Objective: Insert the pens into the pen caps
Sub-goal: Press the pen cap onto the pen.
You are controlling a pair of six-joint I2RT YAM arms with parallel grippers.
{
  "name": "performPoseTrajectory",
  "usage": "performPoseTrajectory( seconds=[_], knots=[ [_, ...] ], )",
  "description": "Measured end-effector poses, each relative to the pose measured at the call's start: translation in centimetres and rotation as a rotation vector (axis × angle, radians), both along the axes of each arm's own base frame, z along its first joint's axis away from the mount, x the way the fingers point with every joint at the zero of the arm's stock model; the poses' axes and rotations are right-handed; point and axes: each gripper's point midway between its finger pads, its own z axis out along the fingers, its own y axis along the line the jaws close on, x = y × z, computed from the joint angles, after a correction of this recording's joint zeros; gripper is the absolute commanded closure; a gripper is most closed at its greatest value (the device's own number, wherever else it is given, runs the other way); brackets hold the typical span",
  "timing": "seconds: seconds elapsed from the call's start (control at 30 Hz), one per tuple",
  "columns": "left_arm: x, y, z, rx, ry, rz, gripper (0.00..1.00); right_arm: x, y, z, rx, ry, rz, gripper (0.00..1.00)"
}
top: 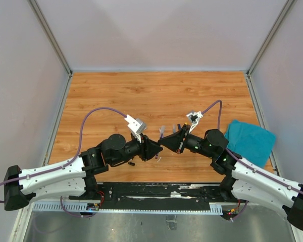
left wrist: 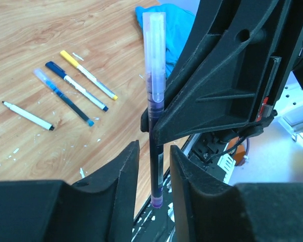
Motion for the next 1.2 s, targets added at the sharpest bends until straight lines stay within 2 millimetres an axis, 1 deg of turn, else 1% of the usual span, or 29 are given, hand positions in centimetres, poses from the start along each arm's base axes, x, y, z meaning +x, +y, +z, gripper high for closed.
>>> performPoseTrajectory(
  seconds=[0.1,0.2,0.3,0.4,0.43,0.53,0.63,0.67,0.7,0.8,0.87,0.97,1.1,1.2],
  knots=[
    [0.0,0.0,-0.2,0.003,0.001,0.000,0.63,-0.1,-0.1,0.2,0.006,-0.004,0.000,0.99],
    [-0.1,-0.1,-1.0,0.016,0.008,-0.004,0.66,-0.1,-0.1,0.4,0.011,-0.008,-0.001,0.99],
    [-0.2,-0.3,-1.3,0.017,0.013,-0.016,0.77,-0.1,-0.2,0.3,0.010,-0.006,-0.003,0.99],
    [-0.3,-0.6,-1.2,0.008,0.014,-0.029,0.90,0.0,-0.2,0.2,0.008,-0.003,-0.009,0.99],
    [-0.3,-0.7,-1.2,0.006,0.012,-0.030,0.93,0.0,-0.2,0.2,0.009,-0.003,-0.011,0.99],
    [-0.3,-0.7,-1.1,0.004,0.012,-0.030,0.99,0.1,-0.2,0.2,0.009,-0.003,-0.014,0.97],
    [-0.2,-0.7,-1.1,0.002,0.014,-0.023,0.99,0.2,-0.2,0.2,0.008,-0.003,-0.017,0.95],
    [-0.2,-0.7,-1.1,0.000,0.015,-0.021,0.99,0.2,-0.2,0.2,0.008,-0.003,-0.017,0.92],
    [-0.2,-0.6,-1.2,-0.004,0.016,-0.016,1.00,0.2,-0.2,0.1,0.006,-0.002,-0.017,0.88],
    [-0.3,-0.3,-1.4,-0.010,0.020,-0.009,1.00,0.2,-0.1,-0.2,-0.003,0.002,-0.016,0.69],
    [-0.1,0.1,-1.4,-0.013,0.016,0.008,1.00,0.2,-0.1,-0.4,-0.011,0.002,-0.015,0.60],
    [0.2,0.5,-0.7,-0.032,0.003,0.034,1.00,0.2,-0.3,-0.7,-0.031,-0.009,-0.017,0.53],
    [0.3,0.9,0.2,-0.056,-0.010,0.046,0.99,0.1,-0.9,-0.8,-0.057,-0.027,-0.028,0.40],
    [0.3,1.0,0.3,-0.061,-0.012,0.051,1.00,0.2,-1.6,-0.1,-0.059,-0.054,-0.059,0.34]
  ],
)
